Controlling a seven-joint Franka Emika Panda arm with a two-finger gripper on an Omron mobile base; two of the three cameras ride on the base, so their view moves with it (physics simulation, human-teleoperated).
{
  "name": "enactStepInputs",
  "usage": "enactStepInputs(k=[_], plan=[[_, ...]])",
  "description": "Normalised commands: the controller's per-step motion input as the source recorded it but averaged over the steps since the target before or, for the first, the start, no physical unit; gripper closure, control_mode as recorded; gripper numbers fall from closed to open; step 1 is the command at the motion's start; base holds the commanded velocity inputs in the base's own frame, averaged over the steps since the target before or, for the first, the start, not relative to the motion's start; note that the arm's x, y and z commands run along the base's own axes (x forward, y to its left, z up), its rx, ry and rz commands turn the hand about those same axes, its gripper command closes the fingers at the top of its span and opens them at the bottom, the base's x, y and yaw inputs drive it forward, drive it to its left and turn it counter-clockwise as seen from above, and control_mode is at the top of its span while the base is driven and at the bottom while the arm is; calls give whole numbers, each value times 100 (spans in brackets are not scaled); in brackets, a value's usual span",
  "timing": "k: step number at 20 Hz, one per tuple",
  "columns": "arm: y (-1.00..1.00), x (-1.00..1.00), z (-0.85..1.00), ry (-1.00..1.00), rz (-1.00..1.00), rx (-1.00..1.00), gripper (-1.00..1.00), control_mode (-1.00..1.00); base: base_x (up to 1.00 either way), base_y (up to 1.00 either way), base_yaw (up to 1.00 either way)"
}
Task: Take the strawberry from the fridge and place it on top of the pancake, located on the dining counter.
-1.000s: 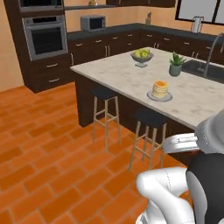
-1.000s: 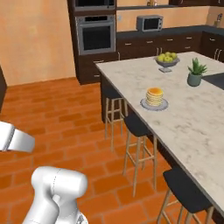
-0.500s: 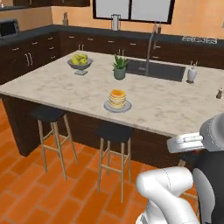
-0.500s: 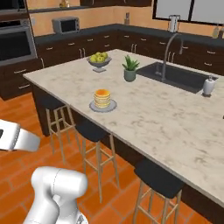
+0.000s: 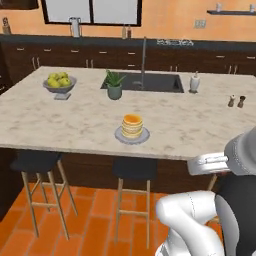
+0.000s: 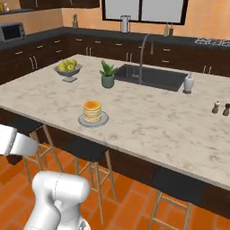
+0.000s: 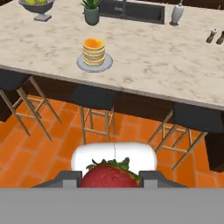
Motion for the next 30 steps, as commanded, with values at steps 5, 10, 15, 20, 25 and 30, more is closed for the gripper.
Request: enactStepInputs(k=[5,10,15,20,25,30], plan=[[0,0,0,0,0,0,100,100,67,41,-44],[0,0,0,0,0,0,100,100,36,19,-54],[0,0,0,0,0,0,100,100,32,60,-29],[0,0,0,0,0,0,100,100,30,60,-2],[0,0,0,0,0,0,100,100,40,58,0],[0,0,0,0,0,0,100,100,56,23,0]])
